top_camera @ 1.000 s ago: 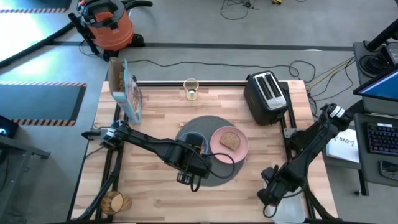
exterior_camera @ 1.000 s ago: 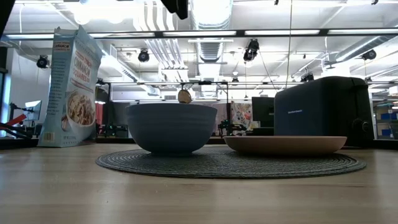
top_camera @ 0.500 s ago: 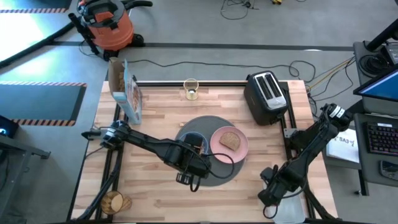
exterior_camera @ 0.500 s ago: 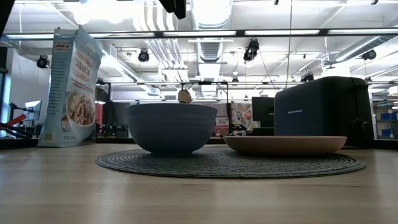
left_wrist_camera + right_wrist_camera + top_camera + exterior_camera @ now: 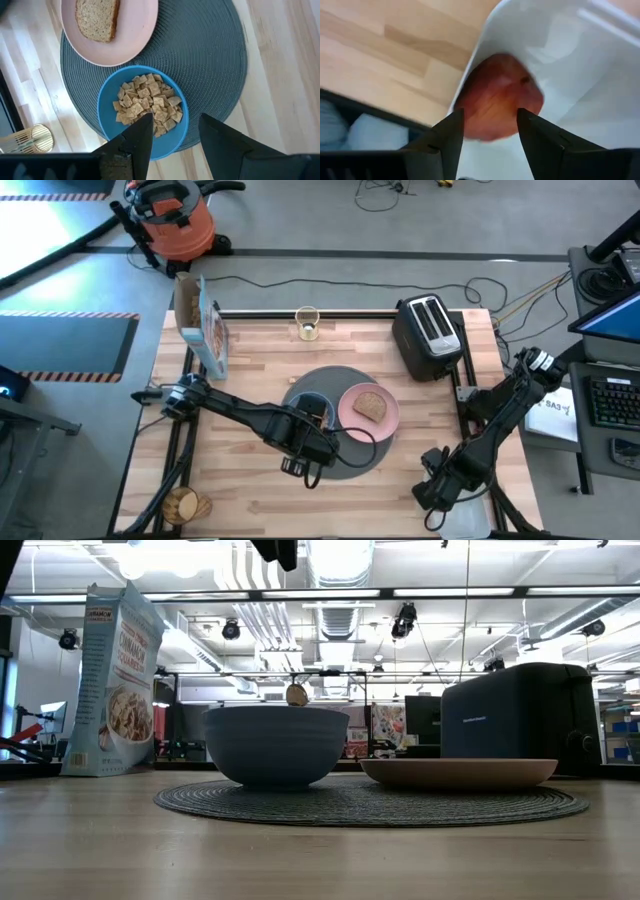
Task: Arrange a breakfast setting
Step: Put the red apple on the pink plate on the gray mat
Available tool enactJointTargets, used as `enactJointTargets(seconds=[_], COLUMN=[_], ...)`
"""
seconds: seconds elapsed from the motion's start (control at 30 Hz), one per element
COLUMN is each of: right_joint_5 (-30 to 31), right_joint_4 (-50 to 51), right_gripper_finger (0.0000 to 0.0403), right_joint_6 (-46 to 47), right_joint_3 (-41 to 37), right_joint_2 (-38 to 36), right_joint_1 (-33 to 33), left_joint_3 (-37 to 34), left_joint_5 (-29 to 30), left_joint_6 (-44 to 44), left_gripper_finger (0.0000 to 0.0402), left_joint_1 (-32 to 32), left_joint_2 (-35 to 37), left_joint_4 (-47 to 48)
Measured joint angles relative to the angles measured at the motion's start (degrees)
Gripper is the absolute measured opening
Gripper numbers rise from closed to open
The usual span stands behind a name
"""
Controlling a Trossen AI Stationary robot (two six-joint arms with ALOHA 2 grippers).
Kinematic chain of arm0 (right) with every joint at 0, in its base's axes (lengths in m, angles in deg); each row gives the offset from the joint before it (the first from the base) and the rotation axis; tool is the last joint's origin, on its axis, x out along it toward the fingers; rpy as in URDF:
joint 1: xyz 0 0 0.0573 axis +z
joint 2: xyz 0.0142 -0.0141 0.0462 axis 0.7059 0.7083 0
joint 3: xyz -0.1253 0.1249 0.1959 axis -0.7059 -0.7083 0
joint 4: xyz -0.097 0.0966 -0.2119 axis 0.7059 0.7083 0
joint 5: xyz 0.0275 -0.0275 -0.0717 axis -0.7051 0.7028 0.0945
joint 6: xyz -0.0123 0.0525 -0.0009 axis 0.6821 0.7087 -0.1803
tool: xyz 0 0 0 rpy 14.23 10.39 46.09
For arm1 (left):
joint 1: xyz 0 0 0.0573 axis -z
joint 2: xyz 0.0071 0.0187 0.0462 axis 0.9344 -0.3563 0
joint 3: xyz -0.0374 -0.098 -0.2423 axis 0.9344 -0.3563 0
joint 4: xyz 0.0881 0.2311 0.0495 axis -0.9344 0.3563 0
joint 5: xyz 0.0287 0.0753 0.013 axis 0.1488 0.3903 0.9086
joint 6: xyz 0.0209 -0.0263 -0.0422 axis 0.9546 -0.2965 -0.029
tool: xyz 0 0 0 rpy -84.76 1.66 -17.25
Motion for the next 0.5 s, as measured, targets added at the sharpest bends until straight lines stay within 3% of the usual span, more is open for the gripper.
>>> enactJointTargets(seconds=[0.27,0.5], right_joint_5=[-0.8,-0.43], right_joint_4=[1.03,1.21], right_gripper_finger=[0.0218,0.023], right_joint_6=[6.19,12.53], right_joint_3=[2.55,1.94], right_joint_2=[0.09,1.38], right_joint_1=[0.12,2.11], left_joint_3=[0.0,0.0], left_joint_5=[0.0,0.0], left_joint_6=[2.55,4.59], left_gripper_finger=[0.0142,0.0142], left_joint_1=[-0.07,-0.07], left_joint_2=[0.0,0.0], left_joint_4=[2.02,2.67])
